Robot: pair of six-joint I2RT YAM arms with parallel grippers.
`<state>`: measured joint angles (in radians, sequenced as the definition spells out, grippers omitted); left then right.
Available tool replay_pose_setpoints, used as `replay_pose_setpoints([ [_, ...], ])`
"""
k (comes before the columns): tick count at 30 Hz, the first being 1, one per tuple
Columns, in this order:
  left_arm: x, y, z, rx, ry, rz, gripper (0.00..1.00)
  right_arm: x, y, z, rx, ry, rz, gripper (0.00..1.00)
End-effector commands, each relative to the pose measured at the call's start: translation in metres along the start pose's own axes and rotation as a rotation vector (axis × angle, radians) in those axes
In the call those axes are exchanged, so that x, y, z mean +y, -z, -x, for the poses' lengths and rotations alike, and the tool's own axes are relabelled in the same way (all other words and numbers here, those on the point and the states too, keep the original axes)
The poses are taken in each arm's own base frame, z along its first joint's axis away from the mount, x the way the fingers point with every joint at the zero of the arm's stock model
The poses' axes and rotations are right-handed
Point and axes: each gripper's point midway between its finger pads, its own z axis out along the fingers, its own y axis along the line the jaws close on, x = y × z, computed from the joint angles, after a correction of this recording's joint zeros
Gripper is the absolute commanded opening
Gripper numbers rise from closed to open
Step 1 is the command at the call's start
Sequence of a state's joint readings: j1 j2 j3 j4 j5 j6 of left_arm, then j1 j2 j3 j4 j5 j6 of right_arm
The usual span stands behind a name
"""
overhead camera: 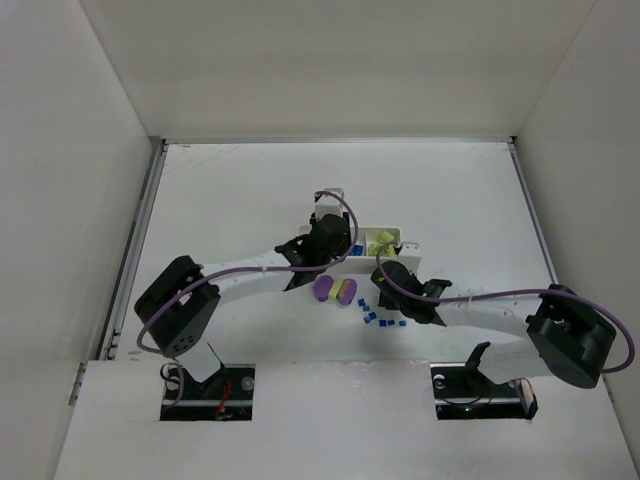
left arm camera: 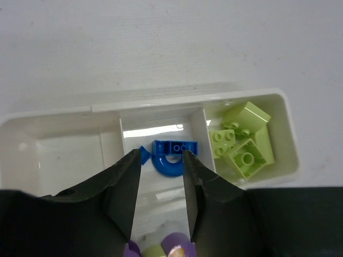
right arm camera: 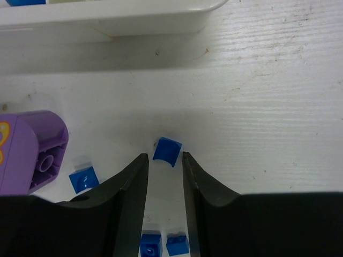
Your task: Sort the legos into containers by color
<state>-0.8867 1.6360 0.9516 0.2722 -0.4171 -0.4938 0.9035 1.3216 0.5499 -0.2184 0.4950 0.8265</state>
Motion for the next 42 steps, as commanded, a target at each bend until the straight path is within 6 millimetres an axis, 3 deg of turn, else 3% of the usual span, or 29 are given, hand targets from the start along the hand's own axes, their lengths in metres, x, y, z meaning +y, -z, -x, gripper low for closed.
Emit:
replay_pose_setpoints([
  [1, -0.010, 0.033, 0.022, -0.067, 0.013, -0.066, 0.34, 0.009, 0.000, 0.018, -0.041, -0.011, 0.003, 0.34],
  [4, -0.011, 0.057, 0.011, -0.059, -0.004, -0.098, 0.35, 0.006, -0.002, 0.020, -0.043, -0.018, -0.006, 0.26],
  [9, -0.011, 0.092, -0.029, -0.020, -0.049, -0.138, 0.37, 0.003, -0.003, 0.021, -0.053, -0.015, -0.021, 0.18],
  [15, -0.014, 0.117, -0.071, -0.007, -0.085, -0.147, 0.37, 0.006, 0.020, 0.043, -0.117, -0.035, 0.015, 0.18],
  [19, -0.023, 0.125, -0.087, -0.005, -0.100, -0.149, 0.37, 0.029, 0.038, 0.072, -0.157, -0.018, 0.106, 0.18],
  [23, -0.033, 0.131, -0.098, -0.001, -0.107, -0.163, 0.37, 0.053, 0.038, 0.110, -0.205, -0.019, 0.176, 0.18],
  [26, -0.030, 0.134, -0.104, -0.009, -0.106, -0.149, 0.37, 0.079, 0.028, 0.125, -0.193, -0.008, 0.232, 0.18],
  [32, -0.010, 0.138, -0.104, -0.015, -0.064, -0.118, 0.36, 0.113, -0.007, 0.134, -0.159, 0.033, 0.224, 0.18],
  [34, -0.011, 0.140, -0.105, -0.010, -0.065, -0.122, 0.36, 0.118, -0.013, 0.139, -0.165, 0.027, 0.216, 0.22],
  [39, -0.026, 0.140, -0.114, 0.012, -0.090, -0.143, 0.36, 0.118, -0.014, 0.152, -0.205, -0.004, 0.207, 0.46],
  [42, -0.037, 0.138, -0.119, 0.025, -0.106, -0.153, 0.36, 0.111, -0.007, 0.158, -0.227, -0.024, 0.211, 0.50],
])
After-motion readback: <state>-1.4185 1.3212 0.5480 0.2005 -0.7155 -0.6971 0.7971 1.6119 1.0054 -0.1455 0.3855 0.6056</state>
